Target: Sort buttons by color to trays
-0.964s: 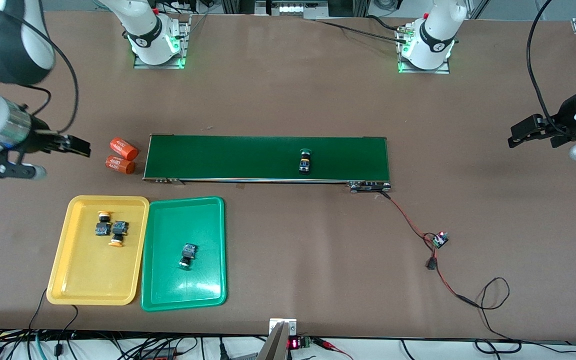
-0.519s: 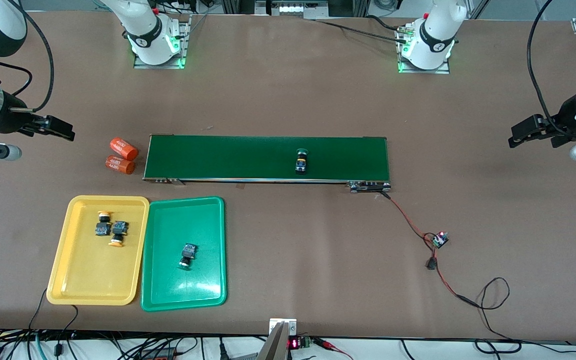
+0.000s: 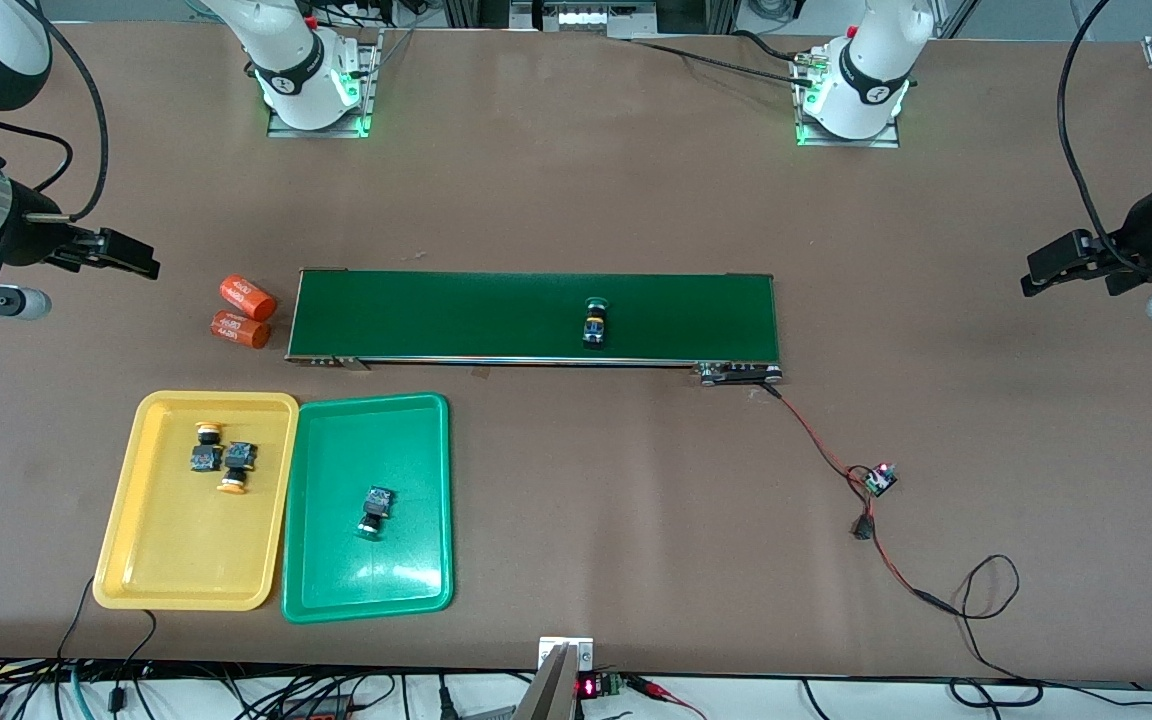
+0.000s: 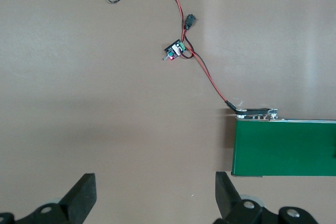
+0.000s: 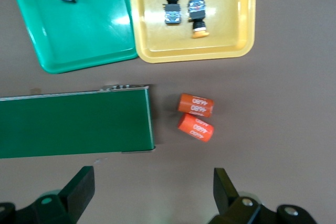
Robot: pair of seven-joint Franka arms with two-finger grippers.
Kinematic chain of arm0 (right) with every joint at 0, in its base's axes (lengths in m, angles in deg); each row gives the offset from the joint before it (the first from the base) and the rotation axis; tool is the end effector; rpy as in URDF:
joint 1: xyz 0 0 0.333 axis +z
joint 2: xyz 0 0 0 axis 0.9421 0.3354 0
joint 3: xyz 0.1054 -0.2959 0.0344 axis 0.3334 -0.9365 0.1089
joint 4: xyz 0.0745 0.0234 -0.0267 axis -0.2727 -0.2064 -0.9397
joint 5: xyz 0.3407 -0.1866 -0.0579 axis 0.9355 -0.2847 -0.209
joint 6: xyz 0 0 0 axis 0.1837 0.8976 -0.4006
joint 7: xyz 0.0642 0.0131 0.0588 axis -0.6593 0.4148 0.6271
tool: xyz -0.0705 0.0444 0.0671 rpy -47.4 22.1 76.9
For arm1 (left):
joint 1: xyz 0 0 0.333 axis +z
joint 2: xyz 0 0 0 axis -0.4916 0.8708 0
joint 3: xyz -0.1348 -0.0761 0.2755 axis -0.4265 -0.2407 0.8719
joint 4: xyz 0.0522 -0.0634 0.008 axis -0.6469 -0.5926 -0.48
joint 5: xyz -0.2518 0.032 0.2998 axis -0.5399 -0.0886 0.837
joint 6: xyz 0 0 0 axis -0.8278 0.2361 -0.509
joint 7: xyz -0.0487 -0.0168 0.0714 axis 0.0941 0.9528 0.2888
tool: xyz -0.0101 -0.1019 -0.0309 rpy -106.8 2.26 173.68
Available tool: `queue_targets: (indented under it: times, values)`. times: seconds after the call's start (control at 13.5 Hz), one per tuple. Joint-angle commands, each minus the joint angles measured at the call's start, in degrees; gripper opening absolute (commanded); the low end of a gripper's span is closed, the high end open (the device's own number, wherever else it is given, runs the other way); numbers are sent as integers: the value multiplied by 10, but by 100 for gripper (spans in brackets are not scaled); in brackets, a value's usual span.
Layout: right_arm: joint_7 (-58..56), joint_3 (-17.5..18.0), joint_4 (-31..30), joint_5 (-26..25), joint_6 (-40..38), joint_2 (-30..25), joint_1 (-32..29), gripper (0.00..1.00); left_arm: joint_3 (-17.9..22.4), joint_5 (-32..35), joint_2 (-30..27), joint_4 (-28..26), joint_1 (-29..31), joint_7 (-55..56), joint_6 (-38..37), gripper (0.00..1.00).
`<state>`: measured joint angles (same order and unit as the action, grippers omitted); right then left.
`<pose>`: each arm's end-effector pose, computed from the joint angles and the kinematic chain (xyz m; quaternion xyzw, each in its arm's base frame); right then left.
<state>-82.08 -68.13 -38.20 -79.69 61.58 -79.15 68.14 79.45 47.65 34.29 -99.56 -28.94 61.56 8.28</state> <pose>0.5732 0.0089 0.5453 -0.9965 0.0476 0.0659 0.0175 0.5835 0.0090 0.5910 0.9994 0.0246 -0.0113 0.0218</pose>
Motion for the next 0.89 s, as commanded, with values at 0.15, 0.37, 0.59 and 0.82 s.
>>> queue_targets:
  times: [0.15, 0.37, 0.59, 0.82]
  values:
    - [-8, 10, -9, 25, 6, -6, -6, 100, 2, -17, 1, 8, 2, -10, -4, 100]
    - [-8, 10, -52, 34, 17, -44, -5, 100, -2, -17, 0, 9, 1, -10, -5, 100]
    - [-9, 10, -167, 57, 88, -126, -6, 100, -3, -17, 0, 12, 1, -10, -5, 100]
    - [-8, 14, -244, 62, 140, -178, -6, 100, -2, -17, 0, 12, 1, -11, -5, 100]
